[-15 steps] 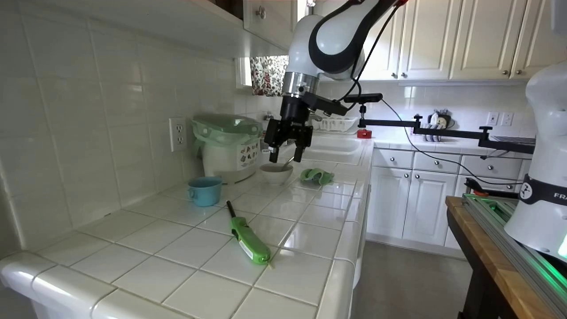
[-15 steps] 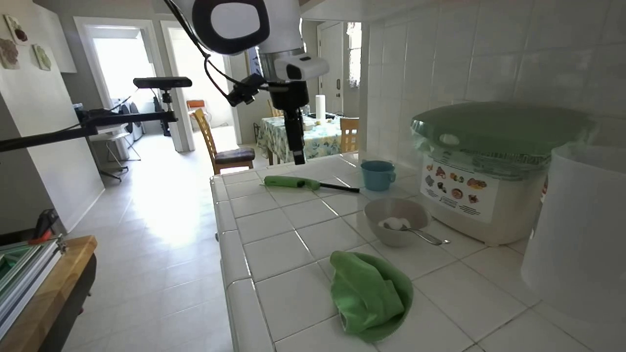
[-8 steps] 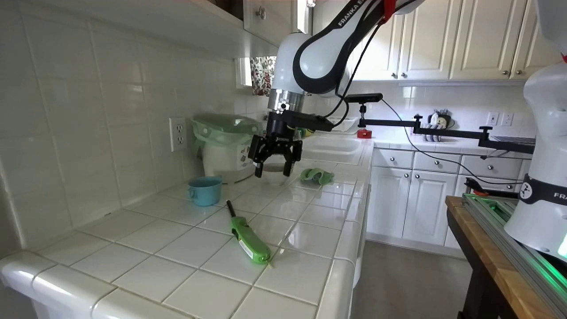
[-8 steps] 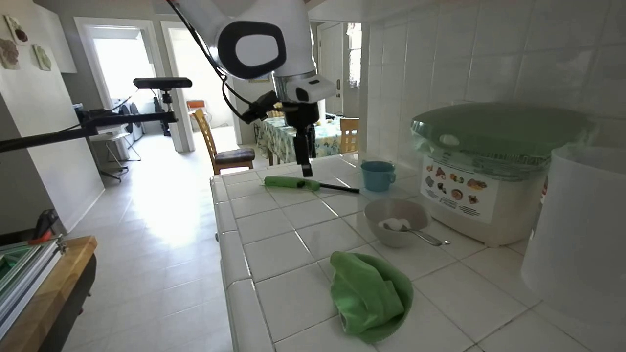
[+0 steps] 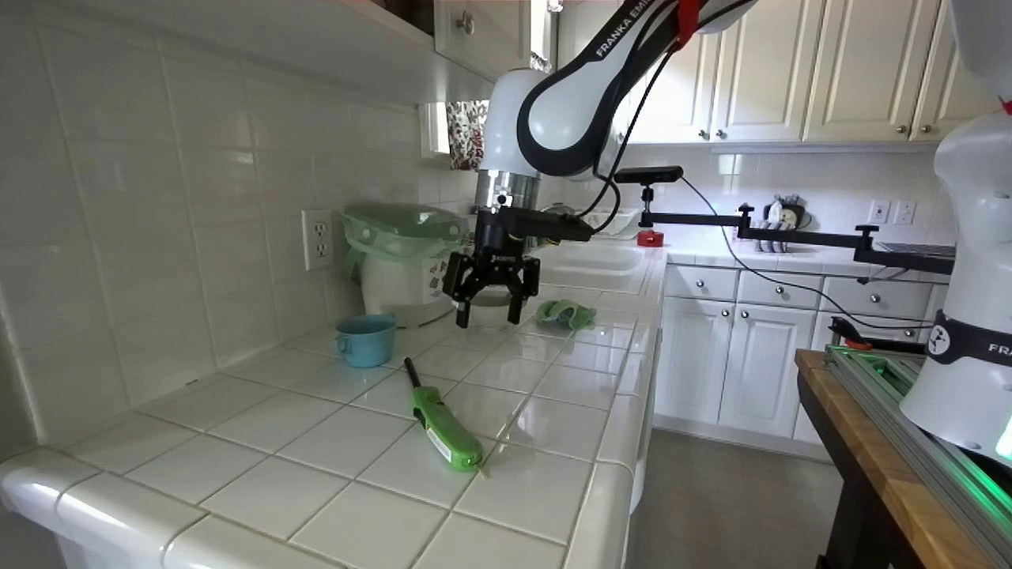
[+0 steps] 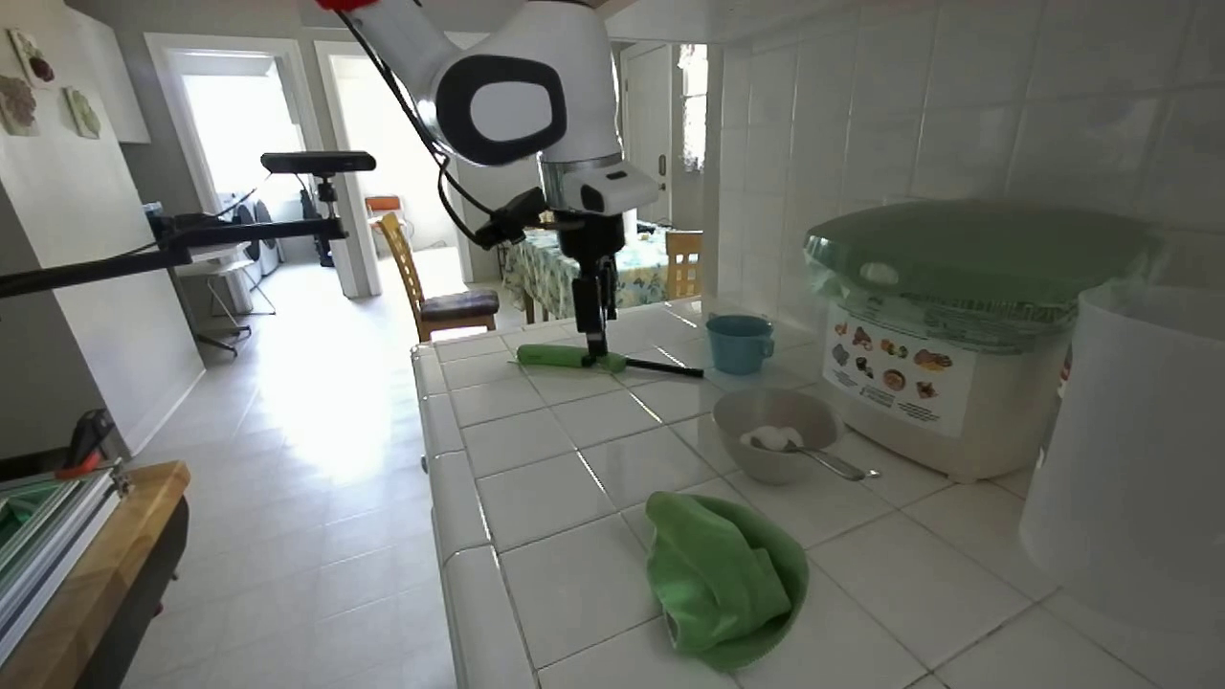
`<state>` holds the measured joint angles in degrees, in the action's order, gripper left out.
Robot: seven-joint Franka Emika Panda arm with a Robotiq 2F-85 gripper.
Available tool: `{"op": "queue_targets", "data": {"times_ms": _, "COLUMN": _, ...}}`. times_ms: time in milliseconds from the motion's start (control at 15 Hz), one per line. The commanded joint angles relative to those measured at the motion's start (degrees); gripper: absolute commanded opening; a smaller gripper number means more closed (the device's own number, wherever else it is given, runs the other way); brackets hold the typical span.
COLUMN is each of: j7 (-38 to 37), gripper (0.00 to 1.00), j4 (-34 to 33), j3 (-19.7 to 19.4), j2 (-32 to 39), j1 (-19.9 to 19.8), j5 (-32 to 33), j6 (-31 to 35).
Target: Clean the counter
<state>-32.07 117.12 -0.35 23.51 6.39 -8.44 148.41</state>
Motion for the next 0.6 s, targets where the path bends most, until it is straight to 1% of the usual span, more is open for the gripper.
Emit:
{"op": "queue_targets", "data": {"times_ms": 0, "j7": -0.71, "gripper": 1.00, "j4": -3.89, "j3": -0.01, "j2": 4.09, "j1": 0.97, "j5": -1.18, "j6": -3.18}}
{"op": "queue_targets", "data": {"times_ms": 200, "j7": -2.11, "gripper": 1.00, "j4": -7.48, "j3": -0.80, "j2": 8.18, "j1": 2.36, "j5": -0.10, "j6": -4.16}}
{"op": "queue_targets", "data": {"times_ms": 533, "j7": -3.95, "gripper": 1.00, "j4": -15.25, "j3": -1.95, "j2": 14.45, "j1": 3.76, "j5": 0.16, "j6": -4.93}}
